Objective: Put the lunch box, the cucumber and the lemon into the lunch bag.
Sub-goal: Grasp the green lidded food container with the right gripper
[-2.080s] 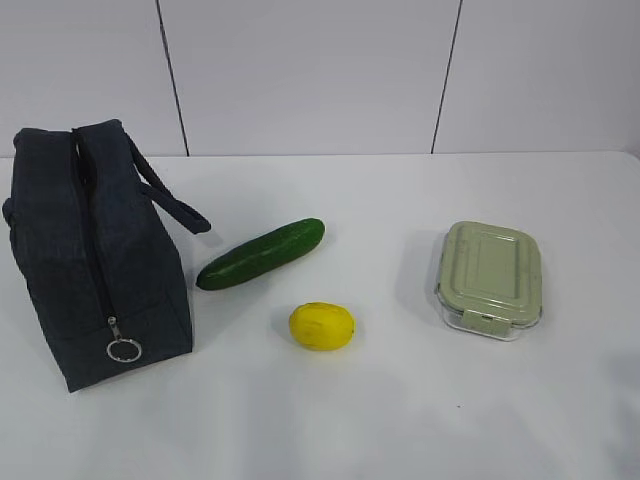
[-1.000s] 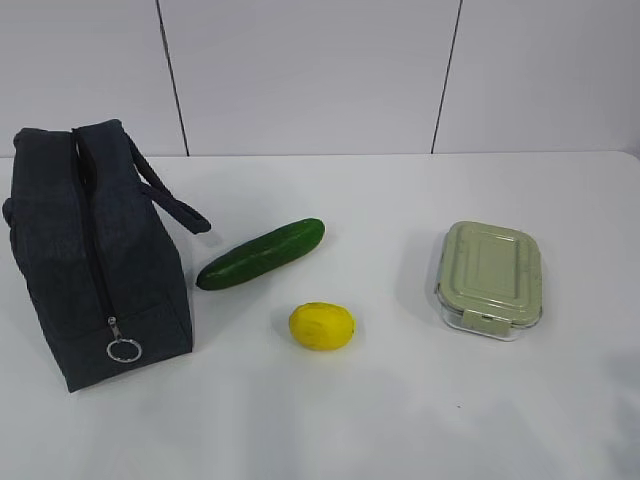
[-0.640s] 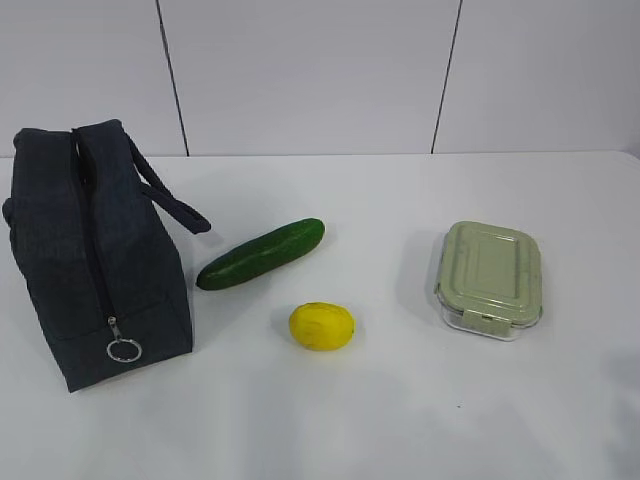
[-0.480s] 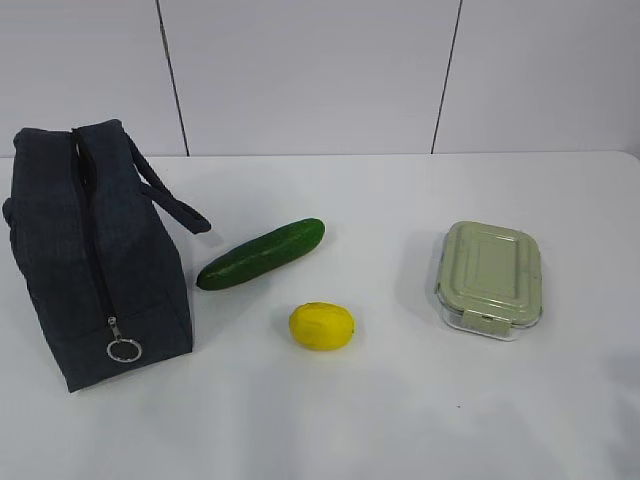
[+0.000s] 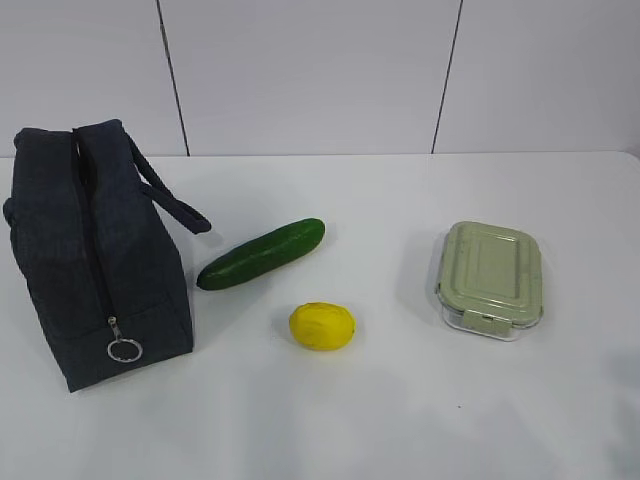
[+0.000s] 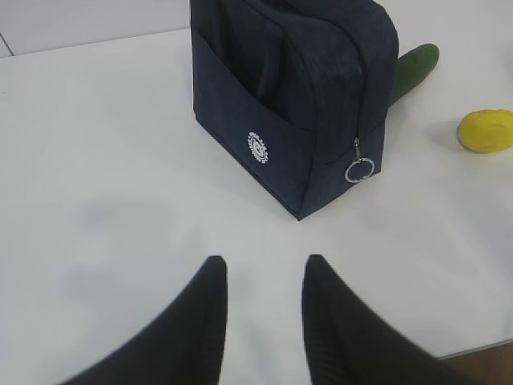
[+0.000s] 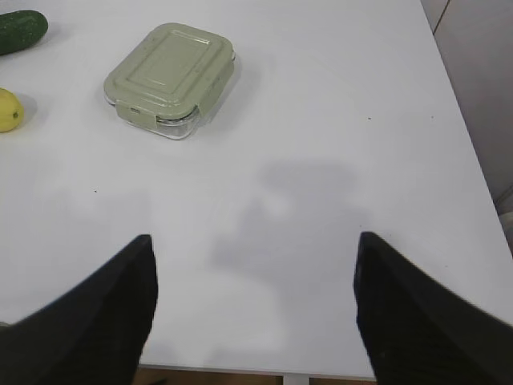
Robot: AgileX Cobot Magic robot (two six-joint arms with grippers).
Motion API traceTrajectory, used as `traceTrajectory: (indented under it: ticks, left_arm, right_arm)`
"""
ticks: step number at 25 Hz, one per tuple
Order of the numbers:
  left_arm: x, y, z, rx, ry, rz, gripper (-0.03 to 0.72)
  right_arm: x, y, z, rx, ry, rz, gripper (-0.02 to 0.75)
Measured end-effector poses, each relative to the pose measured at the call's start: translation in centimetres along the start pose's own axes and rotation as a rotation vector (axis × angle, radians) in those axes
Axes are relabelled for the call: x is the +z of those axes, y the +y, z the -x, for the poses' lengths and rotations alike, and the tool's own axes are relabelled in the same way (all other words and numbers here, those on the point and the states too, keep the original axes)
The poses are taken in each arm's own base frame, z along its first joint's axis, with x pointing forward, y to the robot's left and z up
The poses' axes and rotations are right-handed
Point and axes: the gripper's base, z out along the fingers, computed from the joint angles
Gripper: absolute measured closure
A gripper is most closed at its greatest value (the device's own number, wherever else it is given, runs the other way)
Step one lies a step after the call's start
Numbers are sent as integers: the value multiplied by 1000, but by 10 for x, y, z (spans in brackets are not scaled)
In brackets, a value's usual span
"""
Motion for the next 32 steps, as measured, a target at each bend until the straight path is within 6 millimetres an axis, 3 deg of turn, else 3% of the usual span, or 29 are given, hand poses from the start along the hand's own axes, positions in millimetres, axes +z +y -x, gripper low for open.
traceTrajectory:
  ticks: [7, 15, 32]
  left_arm:
    - [0, 0, 0, 0, 0, 0, 453]
    - [0, 0, 0, 0, 0, 0, 453]
    - [0, 0, 0, 0, 0, 0, 453]
  right_arm:
    - [-4, -1, 4, 0, 17, 1, 159]
    - [-6, -4, 34, -1, 68, 7, 159]
    - [28, -9, 92, -5, 237, 24, 159]
